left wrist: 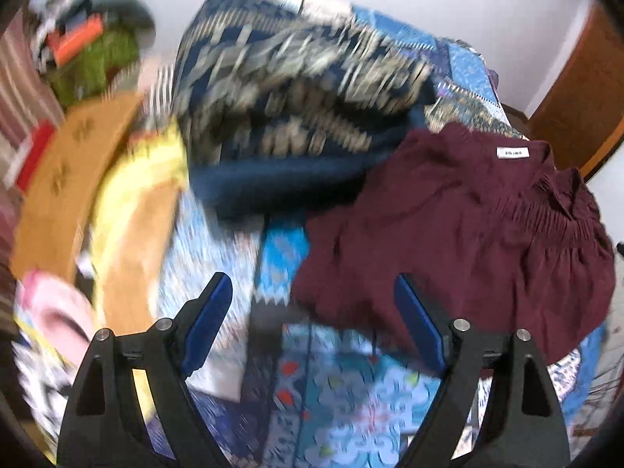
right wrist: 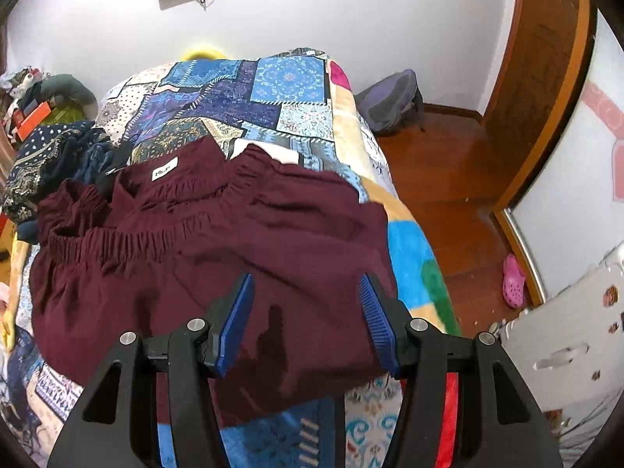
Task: Fold large clothes
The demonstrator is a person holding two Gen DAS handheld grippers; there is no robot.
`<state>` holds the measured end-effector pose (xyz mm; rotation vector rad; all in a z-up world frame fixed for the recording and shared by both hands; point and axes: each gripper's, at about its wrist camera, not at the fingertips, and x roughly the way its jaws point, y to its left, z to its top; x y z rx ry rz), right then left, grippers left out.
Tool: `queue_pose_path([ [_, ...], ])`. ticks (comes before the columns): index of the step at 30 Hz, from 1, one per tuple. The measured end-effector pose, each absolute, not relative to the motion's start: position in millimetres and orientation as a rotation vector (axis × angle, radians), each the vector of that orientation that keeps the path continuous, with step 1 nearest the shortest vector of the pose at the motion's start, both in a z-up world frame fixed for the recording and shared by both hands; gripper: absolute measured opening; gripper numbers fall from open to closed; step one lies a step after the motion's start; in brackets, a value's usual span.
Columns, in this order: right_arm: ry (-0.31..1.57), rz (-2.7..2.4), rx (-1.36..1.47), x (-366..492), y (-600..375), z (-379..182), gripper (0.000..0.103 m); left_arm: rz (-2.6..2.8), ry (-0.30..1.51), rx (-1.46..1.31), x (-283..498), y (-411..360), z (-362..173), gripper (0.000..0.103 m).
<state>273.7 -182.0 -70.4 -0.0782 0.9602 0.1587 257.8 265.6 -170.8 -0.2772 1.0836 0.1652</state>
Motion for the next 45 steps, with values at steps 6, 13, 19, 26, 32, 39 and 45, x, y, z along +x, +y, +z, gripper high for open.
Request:
queue_pose_path([
  [6,1.019,0.161,0.002,265,-187,-82,0.052,0.115,1.151,-0.537,248,272,-225,0.084],
  [13,1.057,0.142,0.080,258,-199,-93,0.052,0.070,1.144,-0.739,265,258,-265,0.084],
  [19,1.119,0.117,0.206,265,-212,-116,0.059,0.067,1.132,-0.857,282,251,-289,0.089],
  [26,1.121,0.121,0.318,271,-214,-124,0.075,0.095,1.076,-1.025,292,254,-313,0.092],
  [32,1.110,0.114,0.365,269,-217,-127,0.076,0.149,1.067,-0.891,302,234,-293,0.061],
  [39,1.079,0.074,0.459,255,-240,-126,0.074,0.193,1.005,-0.687,290,211,-251,0.040],
  [45,1.042,0.043,0.516,266,-253,-131,0.074,0.199,0.943,-0.548,287,193,-217,0.037],
])
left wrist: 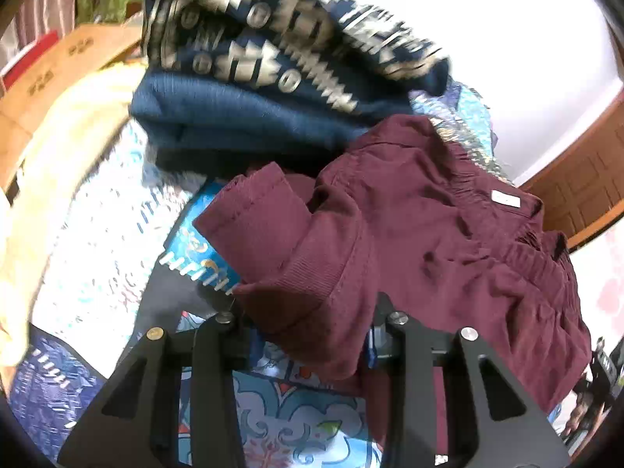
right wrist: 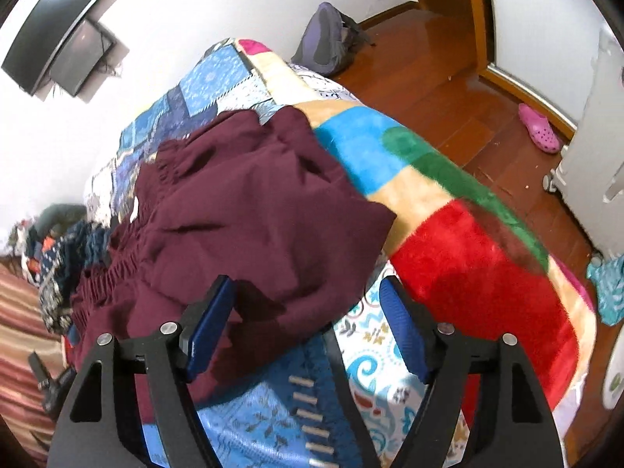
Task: Fold large clothes
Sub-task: 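Lift the folded shirt bundle with the left gripper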
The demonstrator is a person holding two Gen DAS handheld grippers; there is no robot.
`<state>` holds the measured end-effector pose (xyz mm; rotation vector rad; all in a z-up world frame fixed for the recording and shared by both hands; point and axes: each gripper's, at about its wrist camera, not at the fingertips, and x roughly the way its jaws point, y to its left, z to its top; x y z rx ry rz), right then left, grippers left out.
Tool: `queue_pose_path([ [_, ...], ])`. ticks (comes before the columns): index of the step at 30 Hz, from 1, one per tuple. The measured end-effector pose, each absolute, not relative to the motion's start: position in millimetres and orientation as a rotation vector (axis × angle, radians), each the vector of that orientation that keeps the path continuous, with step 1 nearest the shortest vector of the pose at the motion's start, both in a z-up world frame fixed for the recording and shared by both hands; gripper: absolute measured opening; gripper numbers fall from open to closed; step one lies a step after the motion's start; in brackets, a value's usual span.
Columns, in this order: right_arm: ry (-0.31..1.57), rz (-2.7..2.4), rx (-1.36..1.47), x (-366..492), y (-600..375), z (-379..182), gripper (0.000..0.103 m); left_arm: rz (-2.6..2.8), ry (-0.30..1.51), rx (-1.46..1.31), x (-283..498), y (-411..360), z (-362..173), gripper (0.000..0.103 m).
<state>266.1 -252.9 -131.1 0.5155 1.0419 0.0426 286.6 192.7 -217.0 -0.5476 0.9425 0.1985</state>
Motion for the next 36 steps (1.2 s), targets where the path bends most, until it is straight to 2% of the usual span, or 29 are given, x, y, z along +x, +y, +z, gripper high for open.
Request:
queue_pose_path([
  [4,1.017,0.033,0.545,282,-254,-139,0.073,0.182,0.914,-0.541,281,190,-202,0.037],
  [7,1.000,0.020,0.562,290,-252,-144,0.065,0.175,0.895,-0.546,271,210,-192,0.036],
  [9,0.990,0.006,0.555,292,-251,-144,0.057,0.177,0.879,-0.538,264,209,-185,0.036],
  [11,0.986,0.007,0.556,289,-252,-141,0.040,0.177,0.856,-0.536,246,220,-176,0.035],
  [13,0.982,0.020,0.572,286,-257,-137,0.030,0.177,0.835,-0.550,236,222,-167,0.035],
  [14,0.986,0.040,0.581,284,-259,-134,0.028,0.179,0.827,-0.557,226,229,-158,0.035],
  [19,1.015,0.113,0.485,271,-241,-120,0.028,0.225,0.791,-0.568,203,240,-142,0.034],
  [24,1.029,0.139,0.301,256,-213,-101,0.038,0.277,0.790,-0.561,181,254,-141,0.034],
  [30,0.960,0.123,0.064,247,-183,-74,0.041,0.305,0.776,-0.500,171,247,-130,0.034],
  [36,0.836,0.200,-0.097,242,-139,-41,0.053,0.301,0.726,-0.407,179,225,-114,0.034],
])
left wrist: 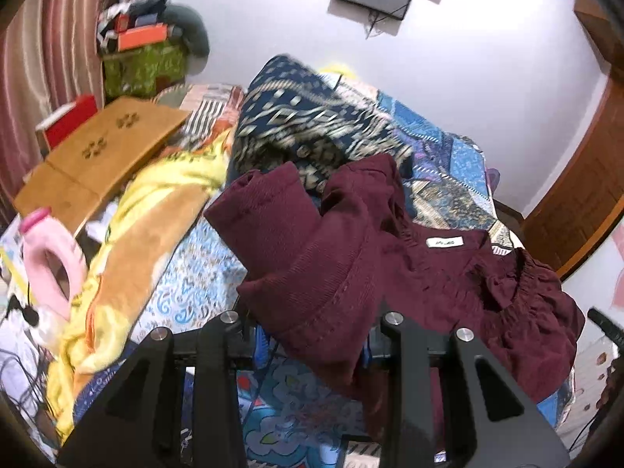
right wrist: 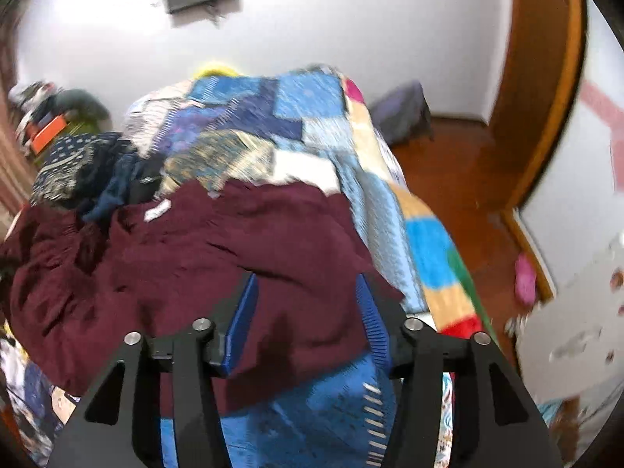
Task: Fold large clothes
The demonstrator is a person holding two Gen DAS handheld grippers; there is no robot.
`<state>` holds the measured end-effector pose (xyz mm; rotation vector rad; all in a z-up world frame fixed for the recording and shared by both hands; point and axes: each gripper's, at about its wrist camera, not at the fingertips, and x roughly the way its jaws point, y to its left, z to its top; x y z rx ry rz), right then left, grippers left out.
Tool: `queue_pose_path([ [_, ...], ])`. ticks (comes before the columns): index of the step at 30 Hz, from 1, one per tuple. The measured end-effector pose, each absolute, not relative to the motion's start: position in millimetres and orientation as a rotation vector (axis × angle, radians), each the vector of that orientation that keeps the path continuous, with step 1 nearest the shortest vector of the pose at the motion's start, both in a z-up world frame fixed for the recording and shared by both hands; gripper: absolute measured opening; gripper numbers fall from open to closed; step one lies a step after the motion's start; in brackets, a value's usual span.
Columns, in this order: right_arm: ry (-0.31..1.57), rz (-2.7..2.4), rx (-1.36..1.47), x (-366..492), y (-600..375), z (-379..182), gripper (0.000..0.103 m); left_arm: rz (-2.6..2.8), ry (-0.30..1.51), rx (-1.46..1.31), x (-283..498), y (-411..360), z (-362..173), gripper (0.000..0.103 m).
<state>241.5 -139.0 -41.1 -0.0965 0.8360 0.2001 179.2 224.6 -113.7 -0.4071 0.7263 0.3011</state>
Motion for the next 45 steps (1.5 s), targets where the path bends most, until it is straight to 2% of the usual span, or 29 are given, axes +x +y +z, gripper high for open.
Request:
queue_pose_path([
  [4,0.780,0.286,-0.170,235,-106,-31,0.054,0.281,0.686,-0.356,185,208,-97,0.034],
  [10,0.799,0.414,-0.228,245,-59,-43,0.054,0.237,0.652,-0.329,194,190,-80,0.034],
  [19,1.057,0.601,-0.265,259,-3,-111,0.054,0.134,0.621,-0.299,207,159,-60,0.034],
  [23,1.042,0.605,-0.319,249,-1,-115,0.057,0.079,0.622,-0.291,220,141,-52,0.034],
  [28,0.991,0.564,-0.302,249,-28,-93,0.057,-0.011,0.623,-0.251,248,101,-34,0.033],
  [35,0.932,0.385,-0.135,252,-122,-59,0.057,-0.161,0.658,-0.127,292,4,-27,0.032],
  [45,0.974,0.165,0.093,249,-233,-62,0.057,-0.283,0.901,-0.050,336,-111,-102,0.032],
])
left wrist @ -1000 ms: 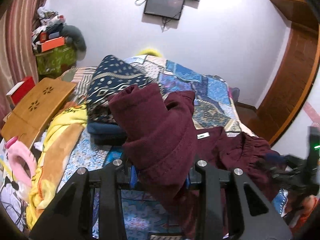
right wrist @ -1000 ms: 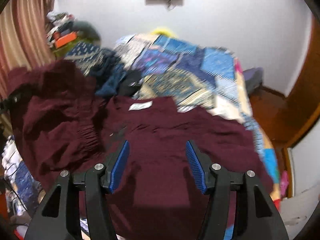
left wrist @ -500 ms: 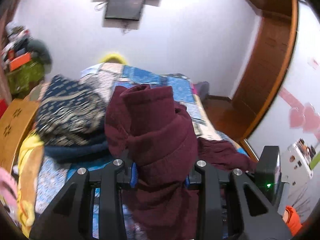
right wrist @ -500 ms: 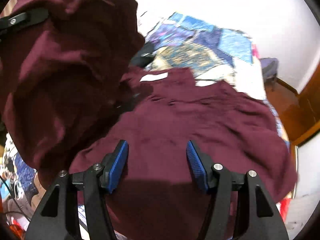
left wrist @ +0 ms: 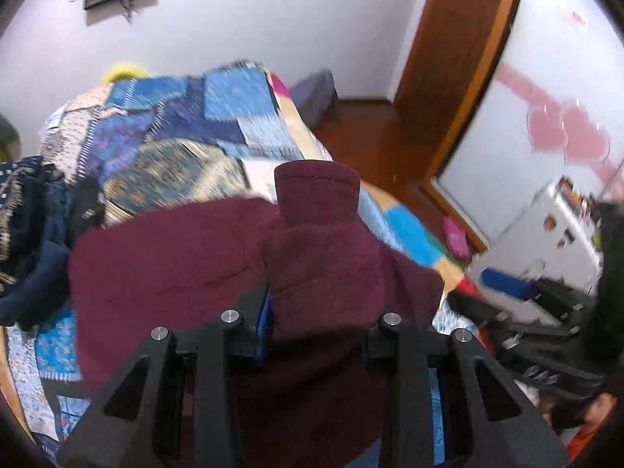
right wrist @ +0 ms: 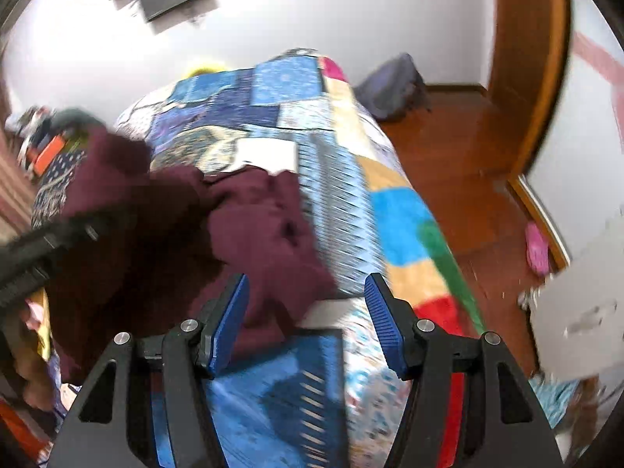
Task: Fold large clothes
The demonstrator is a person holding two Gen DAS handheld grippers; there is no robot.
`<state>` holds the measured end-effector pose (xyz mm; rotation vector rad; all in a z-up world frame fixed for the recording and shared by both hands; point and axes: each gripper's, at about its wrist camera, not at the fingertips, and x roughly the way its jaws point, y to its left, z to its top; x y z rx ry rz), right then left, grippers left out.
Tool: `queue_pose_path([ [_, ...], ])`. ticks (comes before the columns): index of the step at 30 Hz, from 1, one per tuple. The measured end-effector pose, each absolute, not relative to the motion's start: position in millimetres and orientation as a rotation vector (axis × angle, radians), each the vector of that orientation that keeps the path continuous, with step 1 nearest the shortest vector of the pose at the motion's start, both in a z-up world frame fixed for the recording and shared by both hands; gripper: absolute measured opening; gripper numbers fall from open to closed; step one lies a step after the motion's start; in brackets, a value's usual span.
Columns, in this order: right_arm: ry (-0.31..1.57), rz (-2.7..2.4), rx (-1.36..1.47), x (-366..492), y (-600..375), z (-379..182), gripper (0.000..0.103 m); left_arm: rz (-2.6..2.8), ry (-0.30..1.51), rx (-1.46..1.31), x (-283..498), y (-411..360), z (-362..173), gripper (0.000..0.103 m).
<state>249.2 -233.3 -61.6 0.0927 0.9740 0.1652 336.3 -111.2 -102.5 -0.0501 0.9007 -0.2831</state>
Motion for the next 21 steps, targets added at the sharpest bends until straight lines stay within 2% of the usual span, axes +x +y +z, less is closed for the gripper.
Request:
queue_pose_path([
  [6,0.994,0.141,0.096,245,-243,-66,0.057,-0.265,0.912,0.079,326,-134,-122,0.035],
  [15,0.958,0.193,0.078,242,-235,-55,0.058,-0.282,0.899,0.075,308,-112,-97,0.054],
  [19,0.935,0.225,0.079,241,-225,-45,0.058,-0.269,0.786,0.039,288,-80,-65,0.067],
  [21,0.923,0.249,0.090,241,-218,-41,0.062,-0.254,0.728,0.004,279,-59,-50,0.074],
])
